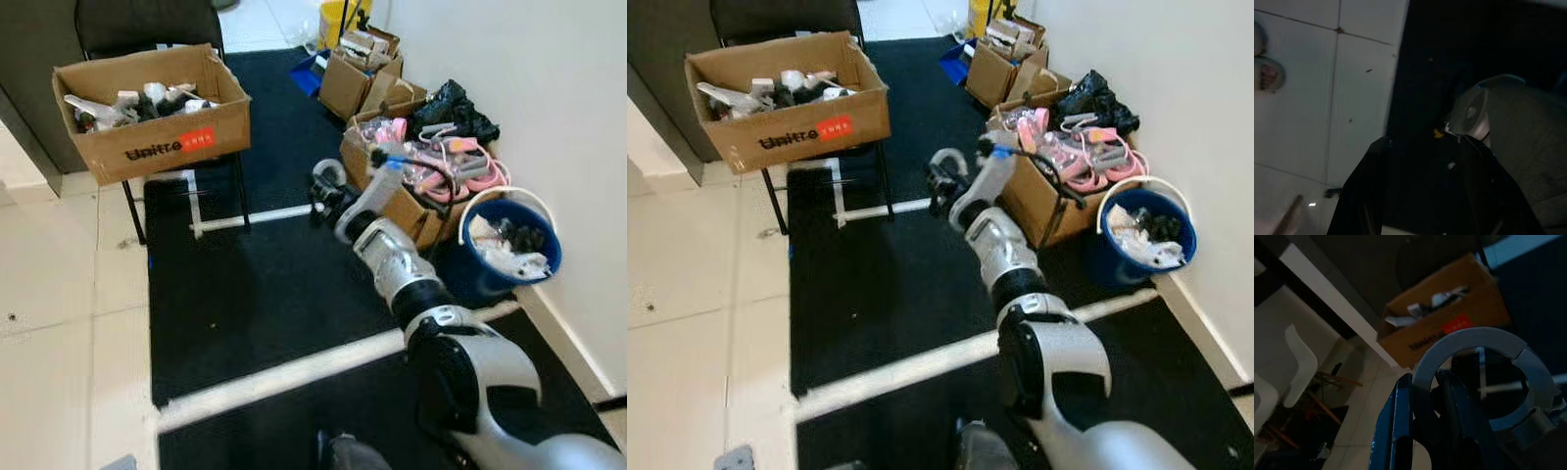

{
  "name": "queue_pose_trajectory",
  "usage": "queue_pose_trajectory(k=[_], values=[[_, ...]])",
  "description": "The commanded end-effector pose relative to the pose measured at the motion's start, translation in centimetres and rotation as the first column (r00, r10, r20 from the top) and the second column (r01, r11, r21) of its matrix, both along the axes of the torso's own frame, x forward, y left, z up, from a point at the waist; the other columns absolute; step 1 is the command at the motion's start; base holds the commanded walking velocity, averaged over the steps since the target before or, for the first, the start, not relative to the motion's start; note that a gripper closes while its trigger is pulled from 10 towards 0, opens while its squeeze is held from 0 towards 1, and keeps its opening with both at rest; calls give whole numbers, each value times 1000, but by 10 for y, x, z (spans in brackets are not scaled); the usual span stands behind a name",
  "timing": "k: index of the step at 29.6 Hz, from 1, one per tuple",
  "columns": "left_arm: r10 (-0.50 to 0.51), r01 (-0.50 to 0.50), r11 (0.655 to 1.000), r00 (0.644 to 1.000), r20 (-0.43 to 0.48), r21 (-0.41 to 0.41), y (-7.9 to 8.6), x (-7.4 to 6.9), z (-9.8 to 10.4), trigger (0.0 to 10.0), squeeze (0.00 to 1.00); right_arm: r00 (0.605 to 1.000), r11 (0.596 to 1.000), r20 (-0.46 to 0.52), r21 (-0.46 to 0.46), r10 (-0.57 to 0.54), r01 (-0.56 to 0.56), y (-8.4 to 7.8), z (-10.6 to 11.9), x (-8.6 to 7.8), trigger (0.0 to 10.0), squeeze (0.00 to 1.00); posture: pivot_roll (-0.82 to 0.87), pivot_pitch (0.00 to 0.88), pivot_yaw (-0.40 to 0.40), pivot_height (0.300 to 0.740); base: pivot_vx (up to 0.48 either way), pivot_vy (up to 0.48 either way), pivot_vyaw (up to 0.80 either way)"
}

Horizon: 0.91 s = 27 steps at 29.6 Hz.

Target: Picking trash to rubbish bin

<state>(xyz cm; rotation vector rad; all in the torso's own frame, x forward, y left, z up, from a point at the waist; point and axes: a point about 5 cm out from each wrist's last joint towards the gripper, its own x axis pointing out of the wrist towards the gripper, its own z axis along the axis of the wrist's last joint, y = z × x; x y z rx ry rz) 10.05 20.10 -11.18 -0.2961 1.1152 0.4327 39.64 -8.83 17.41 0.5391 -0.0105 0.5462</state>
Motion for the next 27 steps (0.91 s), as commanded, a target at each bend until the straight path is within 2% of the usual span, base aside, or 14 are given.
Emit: queue_pose_trajectory(k=[1, 3, 6, 12, 22, 27], values=[[-61, 55, 990, 997, -45, -131, -37, -11, -7, 10000, 0, 1000, 1000, -2, 10, 21, -21, 6, 2, 0, 10000, 0, 100, 151, -72, 740, 398, 0, 0], [-65, 58, 990, 997, -45, -132, -37, -11, -7, 10000, 0, 1000, 1000, 8, -6, 28, -28, 7, 4, 0, 10000, 0, 98, 144, -72, 740, 398, 0, 0], [-75, 68, 989, 996, -45, -133, -38, -10, -7, 10000, 0, 997, 996, 23, -53, 68, -67, 11, 5, -1, 10000, 0, 98, 141, -74, 740, 399, 0, -800], [-75, 68, 989, 996, -43, -134, -38, -9, -7, 10000, 0, 997, 996, 29, -44, 72, -71, 13, 5, -1, 10000, 0, 98, 144, -76, 740, 399, 0, -800], [-79, 73, 988, 996, -41, -137, -38, -9, -7, 10000, 0, 995, 996, 55, -37, 87, -85, 16, 9, -2, 10000, 0, 99, 159, -75, 740, 398, 0, 0], [-85, 79, 987, 995, -42, -138, -38, -9, -7, 10000, 0, 988, 991, 76, -32, 132, -130, 23, 11, -3, 10000, 0, 98, 161, -73, 740, 398, 0, 0]])
